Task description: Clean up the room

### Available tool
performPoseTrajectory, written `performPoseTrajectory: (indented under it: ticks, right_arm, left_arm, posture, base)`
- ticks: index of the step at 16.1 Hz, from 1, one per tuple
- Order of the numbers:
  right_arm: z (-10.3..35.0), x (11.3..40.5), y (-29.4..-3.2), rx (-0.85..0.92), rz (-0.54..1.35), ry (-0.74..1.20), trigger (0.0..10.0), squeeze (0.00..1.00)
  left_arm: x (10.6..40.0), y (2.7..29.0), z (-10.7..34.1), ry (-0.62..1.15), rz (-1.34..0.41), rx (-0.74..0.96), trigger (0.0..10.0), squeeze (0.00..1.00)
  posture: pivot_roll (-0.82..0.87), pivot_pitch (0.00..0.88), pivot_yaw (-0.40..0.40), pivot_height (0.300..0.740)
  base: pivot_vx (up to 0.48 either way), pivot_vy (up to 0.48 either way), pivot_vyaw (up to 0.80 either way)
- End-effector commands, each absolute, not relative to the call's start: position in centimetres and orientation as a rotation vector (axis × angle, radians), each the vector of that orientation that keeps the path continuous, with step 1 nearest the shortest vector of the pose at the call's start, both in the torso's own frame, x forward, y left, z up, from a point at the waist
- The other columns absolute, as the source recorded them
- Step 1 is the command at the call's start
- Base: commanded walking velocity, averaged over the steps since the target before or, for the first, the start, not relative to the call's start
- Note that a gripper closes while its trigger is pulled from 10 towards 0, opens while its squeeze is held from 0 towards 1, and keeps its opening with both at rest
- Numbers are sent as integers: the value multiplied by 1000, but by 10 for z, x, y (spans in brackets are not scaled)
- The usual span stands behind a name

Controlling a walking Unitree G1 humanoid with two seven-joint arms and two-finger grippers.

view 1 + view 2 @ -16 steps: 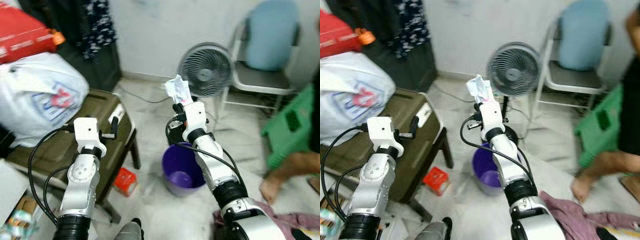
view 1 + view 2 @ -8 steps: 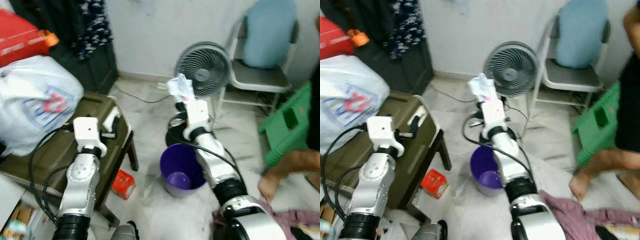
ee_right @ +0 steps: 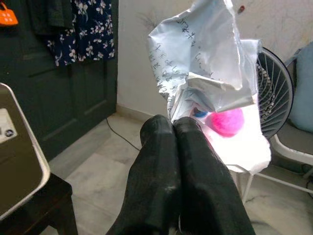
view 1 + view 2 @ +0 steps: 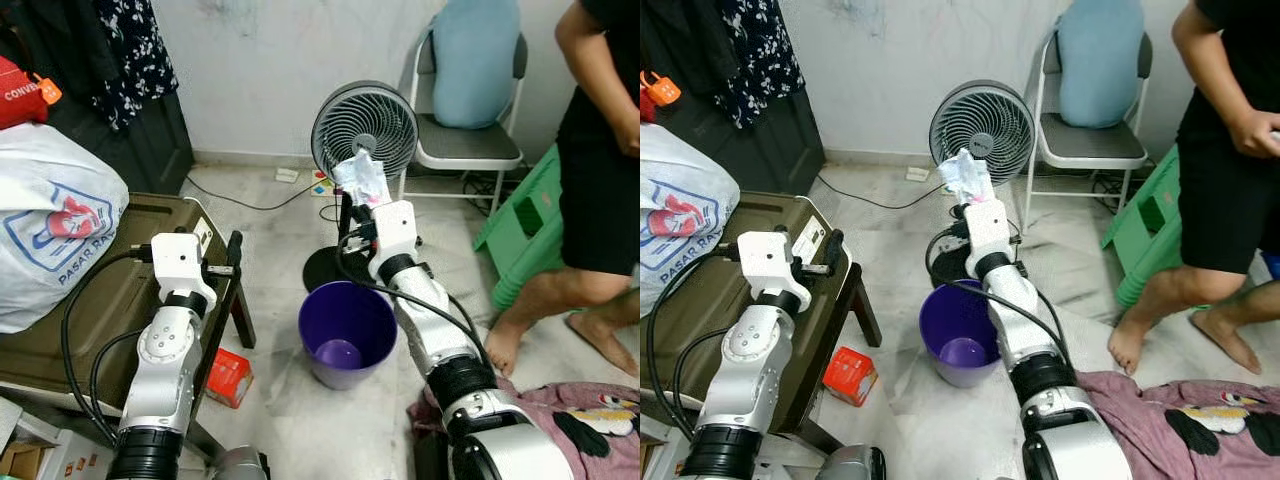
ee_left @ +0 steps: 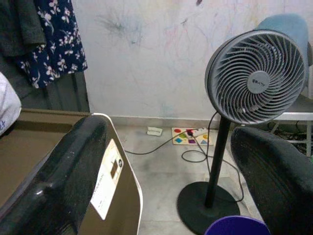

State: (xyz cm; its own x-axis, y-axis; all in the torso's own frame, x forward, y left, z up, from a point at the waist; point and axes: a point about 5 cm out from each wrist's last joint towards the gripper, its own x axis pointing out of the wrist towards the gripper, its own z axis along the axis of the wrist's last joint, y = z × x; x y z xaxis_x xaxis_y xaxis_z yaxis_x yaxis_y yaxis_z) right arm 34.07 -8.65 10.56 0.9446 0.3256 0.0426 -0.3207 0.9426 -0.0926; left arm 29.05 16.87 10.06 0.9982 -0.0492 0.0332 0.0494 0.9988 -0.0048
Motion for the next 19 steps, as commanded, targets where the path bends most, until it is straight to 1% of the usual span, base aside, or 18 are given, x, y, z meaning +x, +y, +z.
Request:
performPoseTrajectory:
  ticks: [1, 3, 14, 17, 19]
  right_arm:
    - [110, 344, -88, -91, 330, -69, 10000, 0]
    - [110, 345, -88, -90, 329, -69, 10000, 0]
    - [111, 346, -86, -99, 329, -71, 10000, 0]
    - [111, 346, -85, -106, 331, -73, 10000, 0]
    - [111, 346, -86, -101, 327, -71, 10000, 0]
  left_arm:
    - [292, 168, 102, -43, -62, -12, 10000, 0]
    - [291, 167, 104, -54, -73, -21, 10000, 0]
    - [292, 167, 105, -60, -88, -34, 10000, 0]
    - [292, 167, 105, -59, -88, -32, 10000, 0]
    - [292, 167, 105, -58, -90, -31, 10000, 0]
  posture:
    - [61, 0, -17, 740]
    - [61, 0, -16, 740]
    - [61, 0, -14, 740]
    - [62, 0, -12, 740]
    - [61, 0, -11, 740]
  base:
    - [0, 0, 0]
    - [0, 0, 0]
    - [353, 0, 0]
    - [364, 0, 800]
    - [364, 0, 0]
